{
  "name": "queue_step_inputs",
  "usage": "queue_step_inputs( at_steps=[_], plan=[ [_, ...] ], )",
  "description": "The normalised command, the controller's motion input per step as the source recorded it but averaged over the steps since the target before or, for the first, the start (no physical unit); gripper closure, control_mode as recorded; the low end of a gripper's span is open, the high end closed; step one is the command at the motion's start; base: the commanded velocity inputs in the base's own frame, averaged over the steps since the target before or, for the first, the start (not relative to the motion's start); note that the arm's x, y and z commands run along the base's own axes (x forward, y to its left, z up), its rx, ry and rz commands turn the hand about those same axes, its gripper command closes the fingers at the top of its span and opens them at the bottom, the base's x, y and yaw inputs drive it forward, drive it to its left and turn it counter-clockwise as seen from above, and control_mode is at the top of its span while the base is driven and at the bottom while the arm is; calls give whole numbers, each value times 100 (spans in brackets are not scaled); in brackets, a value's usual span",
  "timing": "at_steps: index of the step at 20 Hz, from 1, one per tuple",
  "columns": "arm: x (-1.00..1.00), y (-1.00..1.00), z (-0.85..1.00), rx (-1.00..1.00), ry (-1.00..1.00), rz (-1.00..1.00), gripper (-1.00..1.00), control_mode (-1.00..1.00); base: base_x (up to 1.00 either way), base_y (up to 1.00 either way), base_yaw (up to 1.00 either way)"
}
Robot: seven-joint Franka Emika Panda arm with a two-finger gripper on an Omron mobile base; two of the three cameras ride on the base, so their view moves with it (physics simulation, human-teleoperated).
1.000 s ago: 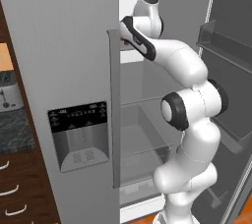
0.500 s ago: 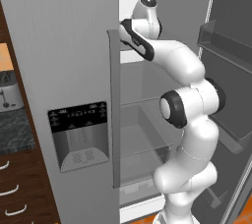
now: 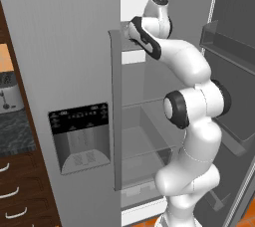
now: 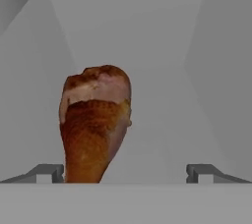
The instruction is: Place one carrot and one chicken drumstick in each tupperware on the nearby counter, to pack two identical lunches.
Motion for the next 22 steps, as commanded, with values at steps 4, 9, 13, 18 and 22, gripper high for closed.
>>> queue_step_inputs(
  at_steps=[4,9,13,18,22],
  plan=[
    [0,60,0,-2,0,9,-100,-100,0,0,0],
    [14,33,-22,-5,-2,1,-100,-100,0,0,0],
    [3,-2,-42,-1,-2,0,-100,-100,0,0,0],
    [0,-3,-21,0,-1,0,-100,-100,0,0,0],
    [0,0,-4,0,1,0,100,-100,0,0,0]
  ],
)
